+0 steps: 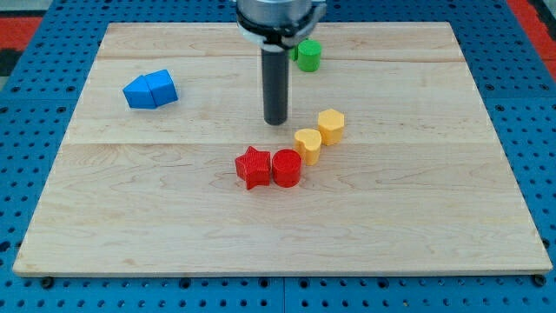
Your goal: Move the green circle diagonally bottom right to the green star
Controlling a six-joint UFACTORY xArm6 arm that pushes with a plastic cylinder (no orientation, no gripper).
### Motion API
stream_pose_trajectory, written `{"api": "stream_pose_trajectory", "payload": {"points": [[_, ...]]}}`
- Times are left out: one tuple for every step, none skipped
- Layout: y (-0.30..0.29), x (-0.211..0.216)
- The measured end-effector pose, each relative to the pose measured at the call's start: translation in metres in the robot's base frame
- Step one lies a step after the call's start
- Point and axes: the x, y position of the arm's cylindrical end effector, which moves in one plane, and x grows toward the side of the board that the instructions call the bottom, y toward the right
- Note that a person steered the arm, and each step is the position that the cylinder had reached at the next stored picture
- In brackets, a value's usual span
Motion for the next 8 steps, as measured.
{"api": "stream_pose_trajectory", "payload": {"points": [[-0.002, -0.044], [-0.002, -0.093], [0.005, -0.118], [0.043, -0.129], [0.070, -0.138], [0.094, -0.137], [0.115, -0.137], [0.121, -0.127]]}}
